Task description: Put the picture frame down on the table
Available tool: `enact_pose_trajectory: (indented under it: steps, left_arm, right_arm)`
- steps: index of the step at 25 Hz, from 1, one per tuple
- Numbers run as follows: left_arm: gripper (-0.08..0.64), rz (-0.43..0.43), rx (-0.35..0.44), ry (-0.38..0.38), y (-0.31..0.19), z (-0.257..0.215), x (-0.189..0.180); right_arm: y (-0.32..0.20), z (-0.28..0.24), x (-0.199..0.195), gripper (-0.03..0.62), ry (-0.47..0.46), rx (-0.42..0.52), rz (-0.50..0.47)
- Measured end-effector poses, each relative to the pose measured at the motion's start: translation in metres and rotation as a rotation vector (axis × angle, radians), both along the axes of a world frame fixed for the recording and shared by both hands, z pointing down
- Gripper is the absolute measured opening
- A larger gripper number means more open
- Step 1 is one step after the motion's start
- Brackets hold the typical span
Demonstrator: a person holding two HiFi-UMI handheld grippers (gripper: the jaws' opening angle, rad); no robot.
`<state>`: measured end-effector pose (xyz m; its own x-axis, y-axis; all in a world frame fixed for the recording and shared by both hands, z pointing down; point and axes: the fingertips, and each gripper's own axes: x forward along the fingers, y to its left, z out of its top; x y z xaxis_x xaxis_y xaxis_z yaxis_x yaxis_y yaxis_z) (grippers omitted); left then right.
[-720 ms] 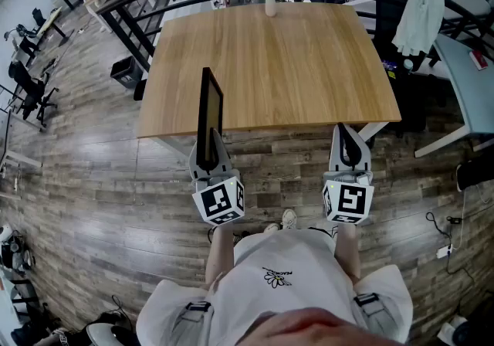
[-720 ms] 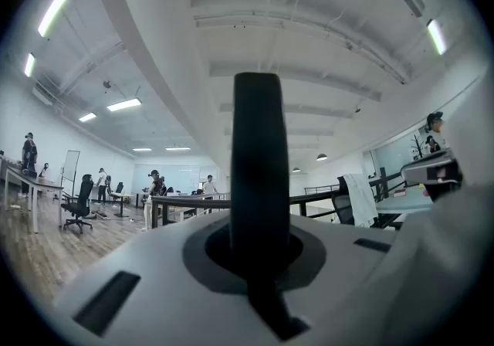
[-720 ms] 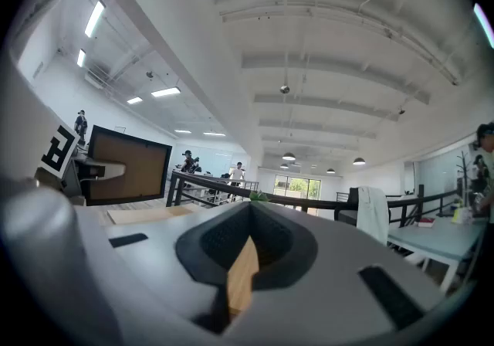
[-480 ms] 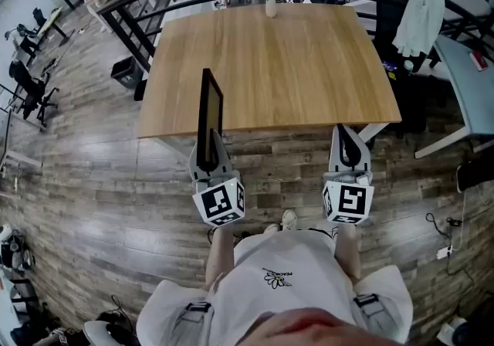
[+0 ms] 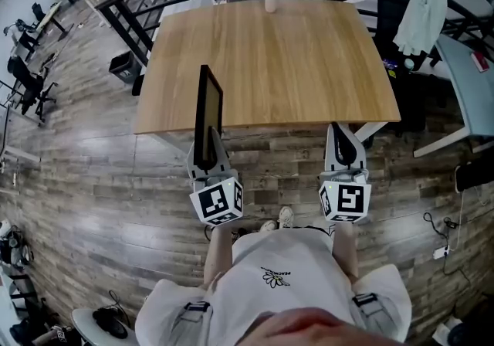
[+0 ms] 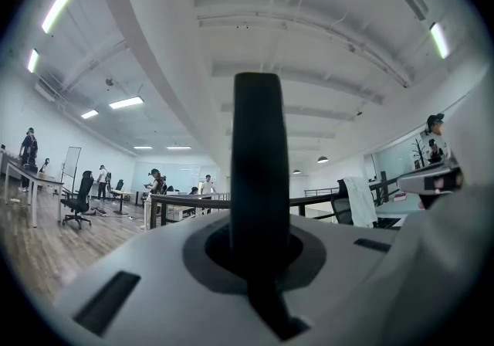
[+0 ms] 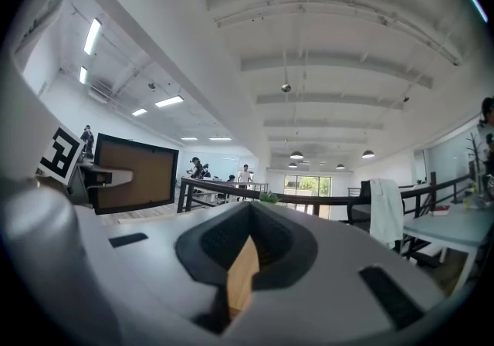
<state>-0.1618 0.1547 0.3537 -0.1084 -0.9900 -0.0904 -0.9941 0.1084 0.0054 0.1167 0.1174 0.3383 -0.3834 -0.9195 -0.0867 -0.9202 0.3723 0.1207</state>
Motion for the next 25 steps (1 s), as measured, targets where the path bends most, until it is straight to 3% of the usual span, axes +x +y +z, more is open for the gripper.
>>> enact_pose_trajectory:
  steps: [9,17,25]
  left_arm:
    - [0.023,0.002,0.017,-0.004,-0.014,-0.003,0.014]
    - [0.023,0.012,0.067,0.031,-0.035,-0.010,0.052]
    - [0.023,0.005,0.066,0.036,-0.060,-0.004,0.051]
  right_arm:
    - [-0.017,0.008,0.002,0.011,-0.001,-0.005,-0.062]
    - [-0.037,0.018,0.043,0.011,-0.057,-0.013,-0.072]
    - [-0.054,0.025,0.041,0.011,-0.046,-0.018,-0.089]
